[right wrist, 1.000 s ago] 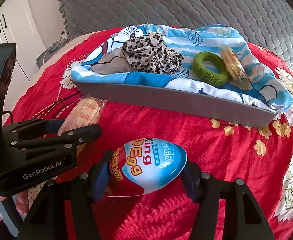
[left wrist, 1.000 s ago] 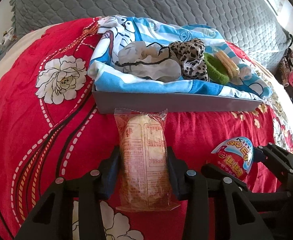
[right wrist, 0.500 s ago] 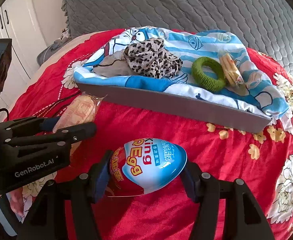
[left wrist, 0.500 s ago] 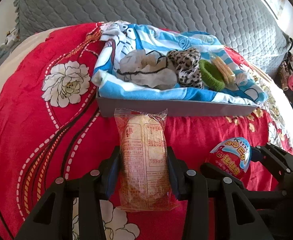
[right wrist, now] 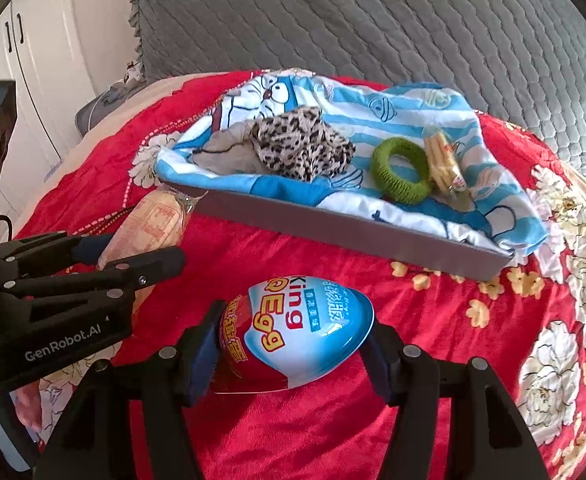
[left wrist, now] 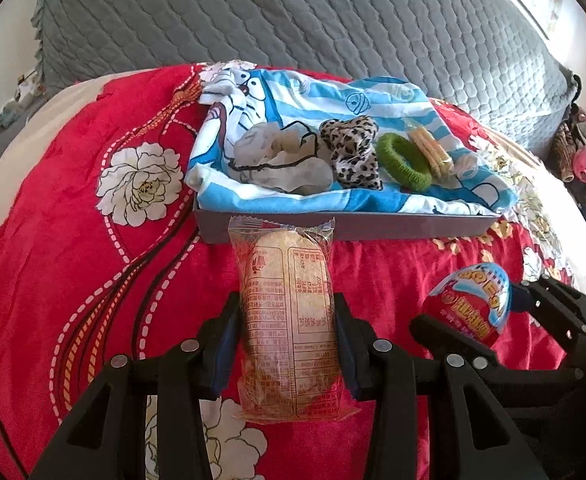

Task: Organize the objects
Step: 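Grasp the wrapped bread snack with the left tool while the right tool grasps the King Egg, then lift the bread snack with the left tool while the right tool lifts the egg toward the tray, then lower the bread snack and King Egg into the tray onto the striped cloth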

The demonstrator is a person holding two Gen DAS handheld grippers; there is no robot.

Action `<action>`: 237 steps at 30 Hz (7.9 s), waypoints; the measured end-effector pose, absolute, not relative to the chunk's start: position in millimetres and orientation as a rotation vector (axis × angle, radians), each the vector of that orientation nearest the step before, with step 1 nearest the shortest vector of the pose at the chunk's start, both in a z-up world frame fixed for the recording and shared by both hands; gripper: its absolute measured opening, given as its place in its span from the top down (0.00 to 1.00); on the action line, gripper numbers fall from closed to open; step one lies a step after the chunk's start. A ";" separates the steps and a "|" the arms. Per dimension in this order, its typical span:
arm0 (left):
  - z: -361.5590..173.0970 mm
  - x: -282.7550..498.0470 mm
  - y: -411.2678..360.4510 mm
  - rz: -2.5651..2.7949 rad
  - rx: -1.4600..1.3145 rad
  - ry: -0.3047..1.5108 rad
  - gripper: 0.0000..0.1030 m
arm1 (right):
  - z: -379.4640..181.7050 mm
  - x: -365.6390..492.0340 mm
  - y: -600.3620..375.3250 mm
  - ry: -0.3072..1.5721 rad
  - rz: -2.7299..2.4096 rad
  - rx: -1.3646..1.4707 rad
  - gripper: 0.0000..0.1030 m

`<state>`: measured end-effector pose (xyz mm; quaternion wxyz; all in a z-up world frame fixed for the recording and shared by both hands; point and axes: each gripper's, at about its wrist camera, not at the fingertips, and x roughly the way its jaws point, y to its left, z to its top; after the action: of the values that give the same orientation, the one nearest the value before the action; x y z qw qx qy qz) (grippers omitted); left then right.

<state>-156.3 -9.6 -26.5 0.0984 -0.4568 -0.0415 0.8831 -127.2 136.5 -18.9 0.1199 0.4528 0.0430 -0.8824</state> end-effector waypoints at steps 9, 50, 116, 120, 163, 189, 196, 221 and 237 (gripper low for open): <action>-10.1 -139.1 -1.5 2.619 -1.325 -0.144 0.57 | 9.0 -109.8 145.3 0.127 -2.618 1.262 0.40; 75.1 -78.6 28.4 2.714 -1.102 -0.062 0.57 | 112.6 -36.8 161.4 0.228 -2.763 0.950 0.40; 96.7 -136.0 47.7 2.769 -1.029 -0.005 0.57 | 122.5 -99.5 197.8 0.139 -2.925 0.776 0.40; 92.2 -143.1 49.6 2.776 -1.036 0.000 0.57 | 124.3 -110.7 200.5 0.132 -2.942 0.745 0.40; 48.0 -212.7 59.6 2.811 -1.058 0.022 0.57 | 83.9 -172.8 210.7 0.144 -2.991 0.720 0.40; 6.7 -318.5 45.9 2.801 -1.148 -0.034 0.57 | 16.3 -292.9 191.0 0.256 -2.921 0.929 0.40; -20.4 -337.1 46.3 2.770 -1.228 -0.048 0.57 | -11.5 -301.7 188.1 0.268 -2.883 1.005 0.40; -42.9 -344.6 59.7 2.742 -1.317 0.060 0.57 | -27.9 -306.2 196.2 0.277 -2.816 1.130 0.39; -42.7 -342.4 60.2 2.763 -1.336 0.077 0.53 | -30.1 -304.2 196.3 0.260 -2.812 1.112 0.39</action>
<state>-342.4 60.2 -42.7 0.0359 -0.4349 0.0249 0.8994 -304.2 196.3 -30.1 0.0532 0.3658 0.0855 -0.9252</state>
